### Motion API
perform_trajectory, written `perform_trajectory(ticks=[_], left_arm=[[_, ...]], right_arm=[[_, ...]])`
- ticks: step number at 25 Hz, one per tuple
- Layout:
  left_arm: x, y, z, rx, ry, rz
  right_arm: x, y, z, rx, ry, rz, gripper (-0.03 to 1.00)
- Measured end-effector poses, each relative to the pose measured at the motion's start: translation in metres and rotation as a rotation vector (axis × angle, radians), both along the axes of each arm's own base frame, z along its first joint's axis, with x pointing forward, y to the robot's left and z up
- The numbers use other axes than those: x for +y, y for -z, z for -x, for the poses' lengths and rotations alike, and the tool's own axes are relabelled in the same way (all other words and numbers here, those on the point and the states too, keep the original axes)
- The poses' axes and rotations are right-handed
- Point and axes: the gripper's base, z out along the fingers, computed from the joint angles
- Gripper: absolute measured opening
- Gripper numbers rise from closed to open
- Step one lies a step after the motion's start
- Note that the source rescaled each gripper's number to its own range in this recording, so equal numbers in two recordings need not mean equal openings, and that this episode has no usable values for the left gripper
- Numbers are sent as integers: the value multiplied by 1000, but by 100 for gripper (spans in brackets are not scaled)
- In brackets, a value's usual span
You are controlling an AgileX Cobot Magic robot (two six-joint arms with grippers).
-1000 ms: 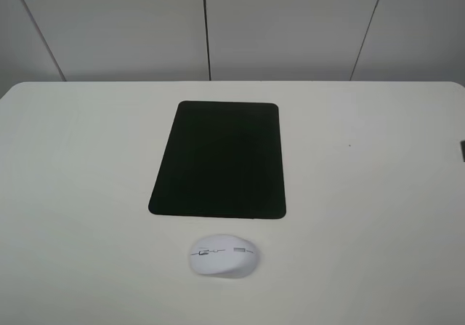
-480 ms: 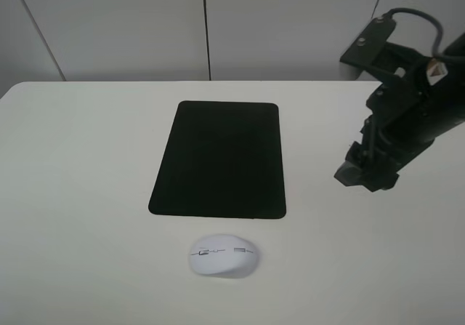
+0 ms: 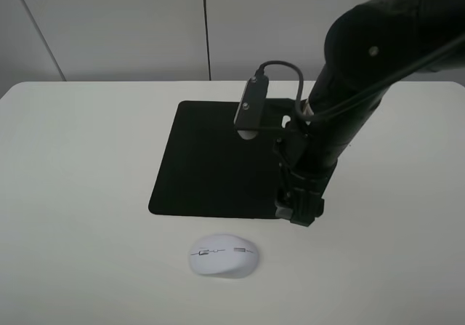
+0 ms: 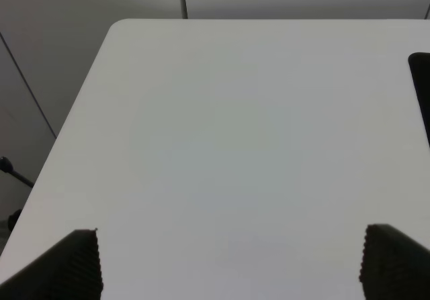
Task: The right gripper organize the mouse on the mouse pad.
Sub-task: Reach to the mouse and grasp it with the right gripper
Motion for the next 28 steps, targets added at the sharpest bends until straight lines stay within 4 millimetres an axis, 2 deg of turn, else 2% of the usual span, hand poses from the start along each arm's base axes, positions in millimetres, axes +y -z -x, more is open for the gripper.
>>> perform_trajectory(ticks=[5,9,14,17,23,28], left_arm=[[0,0,0,0,0,0],[0,0,0,0,0,0],[0,0,0,0,0,0],[0,0,0,0,0,0],[0,0,0,0,0,0],[0,0,0,0,0,0]], right_arm=[[19,25,7,46,-73,10,69],[36,34,10,50,-120,16,69],[55,45,4,50,-143,17,69],[63,57,11,65,-174,33,69],[71,72,16,78,-190,36,69],[75,76,21,87,-208,45,69]])
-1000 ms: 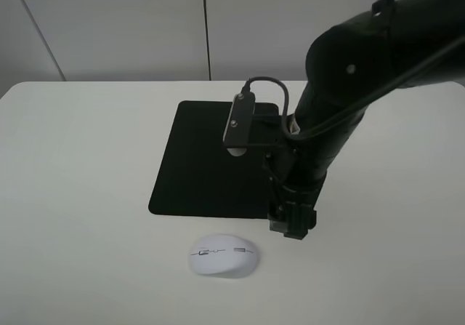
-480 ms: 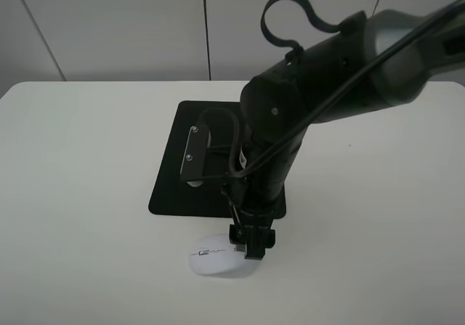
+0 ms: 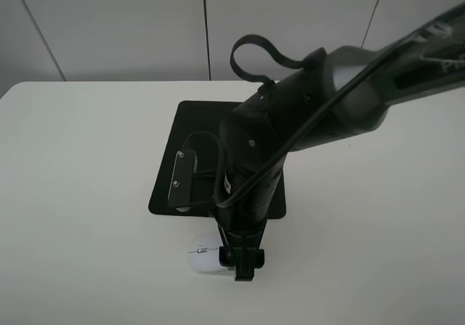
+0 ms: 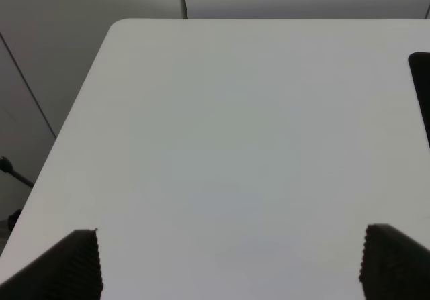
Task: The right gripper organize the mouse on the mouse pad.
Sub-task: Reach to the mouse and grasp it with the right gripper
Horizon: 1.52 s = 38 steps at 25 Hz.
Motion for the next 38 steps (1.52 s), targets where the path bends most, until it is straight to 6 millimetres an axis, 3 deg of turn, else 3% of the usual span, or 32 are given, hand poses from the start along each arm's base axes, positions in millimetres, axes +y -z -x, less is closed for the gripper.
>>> perform_trajectory(ticks=[11,18,33,35,36,37,38], left_arm=[[0,0,0,0,0,0],[0,0,0,0,0,0],[0,0,0,0,0,0],[0,0,0,0,0,0],[0,0,0,0,0,0],[0,0,0,0,0,0],[0,0,0,0,0,0]], right_arm=[[1,1,1,7,7,-5,69],[2,18,2,29,6,25,69],[8,27,1,15,4,3,66],[8,27,1,16,4,5,50],[8,27,1,16,4,5,36],[8,27,1,16,4,5,12],[8,27,0,16,4,4,0]])
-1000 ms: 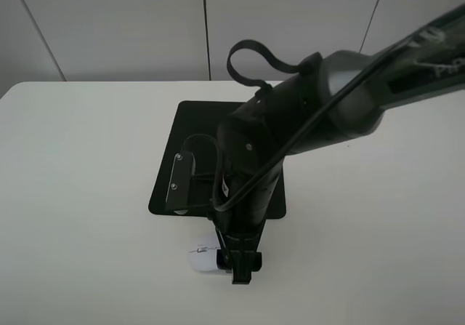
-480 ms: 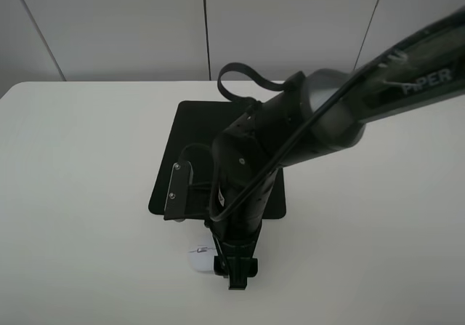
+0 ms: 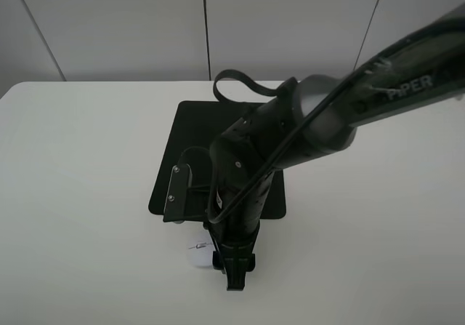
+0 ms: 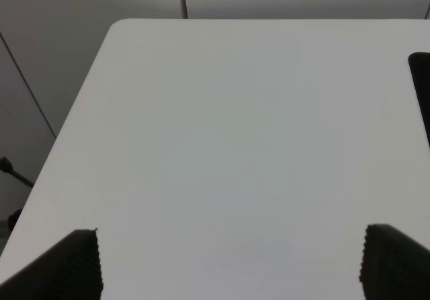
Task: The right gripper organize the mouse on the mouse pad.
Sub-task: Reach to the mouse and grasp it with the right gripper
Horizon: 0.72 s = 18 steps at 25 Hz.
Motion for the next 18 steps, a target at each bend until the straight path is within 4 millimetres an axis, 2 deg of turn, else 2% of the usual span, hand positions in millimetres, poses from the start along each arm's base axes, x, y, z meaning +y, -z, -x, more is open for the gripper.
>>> perform_trajectory(ticks=[18], left_arm=[[0,0,0,0,0,0]], right_arm=[[0,0,0,2,0,3,1]])
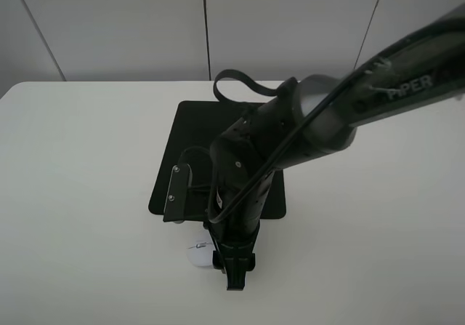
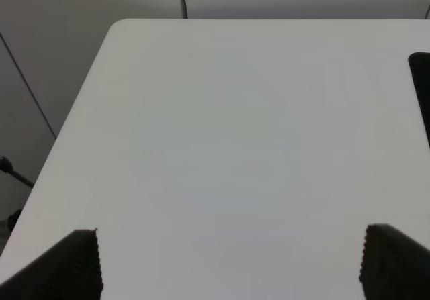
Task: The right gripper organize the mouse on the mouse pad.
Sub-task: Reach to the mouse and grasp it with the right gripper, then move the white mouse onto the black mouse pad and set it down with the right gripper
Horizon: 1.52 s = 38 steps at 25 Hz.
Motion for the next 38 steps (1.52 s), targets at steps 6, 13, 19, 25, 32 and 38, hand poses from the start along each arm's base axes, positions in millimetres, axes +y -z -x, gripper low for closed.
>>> perform_trajectory(ticks=[6,13,19,25,32,38], left_arm=[[0,0,0,0,0,0],[0,0,0,0,0,0],[0,0,0,0,0,0],[0,0,0,0,0,0],[0,0,0,0,0,0],[0,0,0,0,0,0]], right_arm=[[0,0,0,0,-1,0,1],[-2,-13,2,3,-1,4,1],[8,-54,-4,-34,32,-96,1],[9,-76,-38,-54,309,-179,1],[3,-92,-83,-130,666,-200,1],[-3,-87,-119,-152,990,-222,1]])
